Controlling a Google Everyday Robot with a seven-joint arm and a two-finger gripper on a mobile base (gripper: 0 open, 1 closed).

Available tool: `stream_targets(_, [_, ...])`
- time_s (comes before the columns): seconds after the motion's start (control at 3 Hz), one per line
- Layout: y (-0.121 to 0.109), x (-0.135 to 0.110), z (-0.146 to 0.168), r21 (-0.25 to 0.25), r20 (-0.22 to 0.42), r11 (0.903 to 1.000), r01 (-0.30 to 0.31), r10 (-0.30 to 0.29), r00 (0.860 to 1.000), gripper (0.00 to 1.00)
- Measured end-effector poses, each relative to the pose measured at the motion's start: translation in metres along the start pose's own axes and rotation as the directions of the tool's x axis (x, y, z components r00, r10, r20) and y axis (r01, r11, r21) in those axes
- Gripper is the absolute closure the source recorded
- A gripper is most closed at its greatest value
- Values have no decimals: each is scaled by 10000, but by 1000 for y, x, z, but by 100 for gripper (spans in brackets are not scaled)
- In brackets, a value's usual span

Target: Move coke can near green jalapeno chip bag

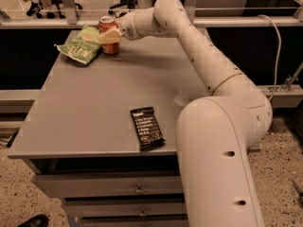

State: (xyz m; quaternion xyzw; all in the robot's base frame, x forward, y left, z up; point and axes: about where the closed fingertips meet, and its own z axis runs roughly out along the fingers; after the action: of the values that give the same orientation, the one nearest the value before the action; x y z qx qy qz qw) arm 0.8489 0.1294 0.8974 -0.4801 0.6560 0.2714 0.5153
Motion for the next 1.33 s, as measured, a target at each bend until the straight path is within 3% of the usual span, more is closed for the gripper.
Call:
stream_targets(0.33, [-2, -3, 5, 0, 91, 10000, 59, -59, 9999, 29])
stream_targets(0.67, [-3, -4, 6, 7, 129, 10000, 66, -66, 9999, 5])
stream_targets(1.0, [-11, -1, -18, 300, 156, 9996, -6, 2, 9999, 0])
stream_targets(1.33, [-25, 5, -80, 1020, 106, 9948, 30, -41, 9999, 0])
